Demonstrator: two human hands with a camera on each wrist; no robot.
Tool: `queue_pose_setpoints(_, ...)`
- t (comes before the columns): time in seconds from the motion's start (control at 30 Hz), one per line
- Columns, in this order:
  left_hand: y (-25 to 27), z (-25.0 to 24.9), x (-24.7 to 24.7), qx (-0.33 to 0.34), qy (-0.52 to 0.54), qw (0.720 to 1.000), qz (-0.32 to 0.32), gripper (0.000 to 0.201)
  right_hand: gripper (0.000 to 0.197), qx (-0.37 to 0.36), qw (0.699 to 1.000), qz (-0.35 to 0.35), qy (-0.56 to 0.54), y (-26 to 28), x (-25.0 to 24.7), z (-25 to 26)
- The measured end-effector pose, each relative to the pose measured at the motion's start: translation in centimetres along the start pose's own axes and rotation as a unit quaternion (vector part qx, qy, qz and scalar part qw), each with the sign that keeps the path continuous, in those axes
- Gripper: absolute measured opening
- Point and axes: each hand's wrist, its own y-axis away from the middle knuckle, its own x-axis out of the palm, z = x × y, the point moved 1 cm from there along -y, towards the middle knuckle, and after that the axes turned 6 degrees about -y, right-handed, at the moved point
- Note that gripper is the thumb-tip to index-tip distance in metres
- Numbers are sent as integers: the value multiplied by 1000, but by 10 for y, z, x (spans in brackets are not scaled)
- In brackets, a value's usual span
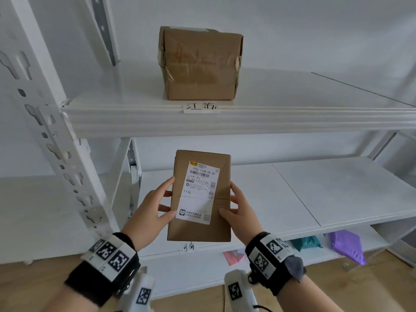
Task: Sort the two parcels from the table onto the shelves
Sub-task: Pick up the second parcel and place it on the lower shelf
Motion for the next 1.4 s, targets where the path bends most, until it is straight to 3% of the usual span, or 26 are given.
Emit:
queue_pose_setpoints(0.7, -72, 102, 51, -172, 19, 985, 17, 74, 69, 106, 984, 97, 102, -117, 46, -86)
queue_pose_setpoints(1.07, -92, 126, 60, -229, -8, 971, 68, 72, 67, 140, 972, 123, 141, -144, 60, -112)
queue_pose_setpoints(1.4, -90, 129, 60, -228, 0, 971, 75, 68, 64, 137, 972, 113, 151, -144, 62, -118)
